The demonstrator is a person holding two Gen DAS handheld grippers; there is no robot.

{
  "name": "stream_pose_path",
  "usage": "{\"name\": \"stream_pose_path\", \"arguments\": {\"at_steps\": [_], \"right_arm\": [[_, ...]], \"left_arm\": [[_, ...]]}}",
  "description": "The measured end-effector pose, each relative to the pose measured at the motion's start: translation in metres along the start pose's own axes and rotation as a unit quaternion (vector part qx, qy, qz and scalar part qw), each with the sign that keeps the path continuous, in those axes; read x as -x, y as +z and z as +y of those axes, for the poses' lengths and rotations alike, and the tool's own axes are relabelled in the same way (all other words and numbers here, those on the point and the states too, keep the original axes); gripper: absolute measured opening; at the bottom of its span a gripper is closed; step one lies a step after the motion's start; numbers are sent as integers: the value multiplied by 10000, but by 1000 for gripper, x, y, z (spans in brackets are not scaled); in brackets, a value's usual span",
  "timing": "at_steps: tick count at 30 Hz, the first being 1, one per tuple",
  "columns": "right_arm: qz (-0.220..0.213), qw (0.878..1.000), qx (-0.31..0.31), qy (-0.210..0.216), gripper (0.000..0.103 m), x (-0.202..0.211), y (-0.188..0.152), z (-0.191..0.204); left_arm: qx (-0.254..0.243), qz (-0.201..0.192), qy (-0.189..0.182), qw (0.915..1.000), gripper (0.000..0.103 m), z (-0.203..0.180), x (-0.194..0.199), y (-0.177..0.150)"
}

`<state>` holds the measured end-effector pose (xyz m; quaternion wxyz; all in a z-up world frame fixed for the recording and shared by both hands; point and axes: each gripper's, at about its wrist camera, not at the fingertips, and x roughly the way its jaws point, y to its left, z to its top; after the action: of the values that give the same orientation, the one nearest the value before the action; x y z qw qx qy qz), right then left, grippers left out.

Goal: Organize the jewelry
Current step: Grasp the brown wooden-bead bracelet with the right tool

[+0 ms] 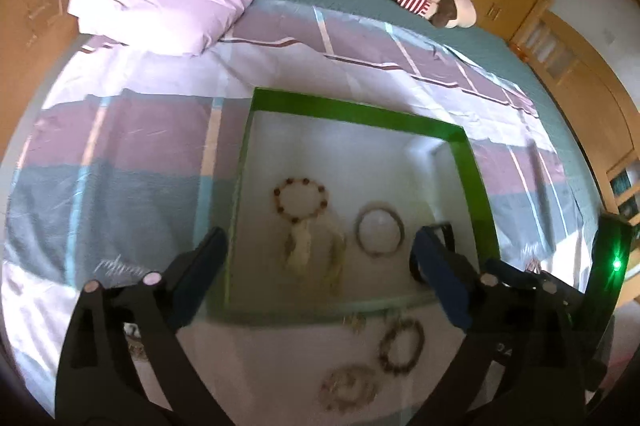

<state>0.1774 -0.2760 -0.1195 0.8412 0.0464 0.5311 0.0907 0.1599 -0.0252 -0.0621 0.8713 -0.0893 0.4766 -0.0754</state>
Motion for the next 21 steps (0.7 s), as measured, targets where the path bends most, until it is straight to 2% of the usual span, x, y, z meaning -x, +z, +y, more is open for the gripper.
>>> {"name": "stream_pose_path", "arguments": {"at_steps": [2, 4, 7, 11, 14, 18, 21], "right_arm": [[68, 9992, 276, -275, 70, 8, -17, 6], [332, 9975, 435, -448, 70, 8, -32, 11], [532, 9980, 319, -106, 70, 4, -51, 14], [632, 9976, 242, -155, 69, -9, -68, 11], [584, 9980, 196, 164, 64, -19, -79, 8], [520, 9985, 151, 44, 58, -30, -83, 8], [544, 9983, -28, 196, 50, -37, -84, 2]], "left_arm": [[-94, 29, -31, 9999, 98, -2, 10, -18], [-113, 118, -63, 9998, 98, 0, 15, -32], [-117, 229, -163, 9995, 98, 5, 19, -54], [-57, 348, -58, 9994, 98, 18, 15, -78], [114, 456, -142, 9988, 98, 32, 8, -94], [325, 430, -41, 9985, 98, 49, 5, -112], [320, 475, -29, 9984, 98, 54, 2, -115]]}}
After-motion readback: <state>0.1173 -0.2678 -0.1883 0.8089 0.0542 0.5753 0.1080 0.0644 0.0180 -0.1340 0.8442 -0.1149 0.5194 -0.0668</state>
